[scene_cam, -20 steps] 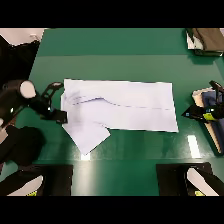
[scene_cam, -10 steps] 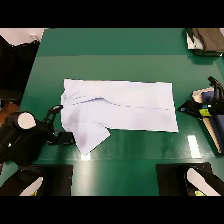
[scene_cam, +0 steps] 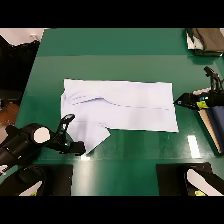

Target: Fold the shirts.

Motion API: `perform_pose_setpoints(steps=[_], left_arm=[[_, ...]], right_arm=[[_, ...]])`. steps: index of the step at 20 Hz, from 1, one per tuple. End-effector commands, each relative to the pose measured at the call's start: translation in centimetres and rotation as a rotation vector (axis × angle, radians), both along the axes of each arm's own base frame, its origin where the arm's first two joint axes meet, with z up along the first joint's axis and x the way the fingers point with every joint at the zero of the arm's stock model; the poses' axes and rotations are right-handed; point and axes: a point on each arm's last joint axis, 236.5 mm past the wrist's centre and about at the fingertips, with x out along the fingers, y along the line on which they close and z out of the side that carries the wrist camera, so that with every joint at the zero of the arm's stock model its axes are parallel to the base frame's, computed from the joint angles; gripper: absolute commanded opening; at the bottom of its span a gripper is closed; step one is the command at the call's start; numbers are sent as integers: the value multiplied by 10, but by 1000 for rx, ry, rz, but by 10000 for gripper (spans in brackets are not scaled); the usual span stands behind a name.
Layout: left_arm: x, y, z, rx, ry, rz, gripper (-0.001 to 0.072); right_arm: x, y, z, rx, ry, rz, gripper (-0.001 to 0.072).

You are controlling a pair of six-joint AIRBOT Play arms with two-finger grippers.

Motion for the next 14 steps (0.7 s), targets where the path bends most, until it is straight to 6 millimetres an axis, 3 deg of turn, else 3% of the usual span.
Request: perform_pose_setpoints(steps=[1,7,8,9,10,14], left_arm=[[5,-12,-4,-29,-14,33,602],[10,-20,-14,-35,17,64,578],[14,-24,-12,-52,3,74,303],[17,-28,-9,-72,-14,65,102],[22,-31,-8,-88,-35,61,28],[27,-30,-2,-79,-59,39,26]], right_arm=[[1,1,1,1,-2,3,530],[0,2,1,3,2,6,530],[0,2,1,3,2,6,529],[0,2,1,2,2,7,529],[-1,1,1,0,4,7,530],[-8,-11,-7,-62,33,18,529]])
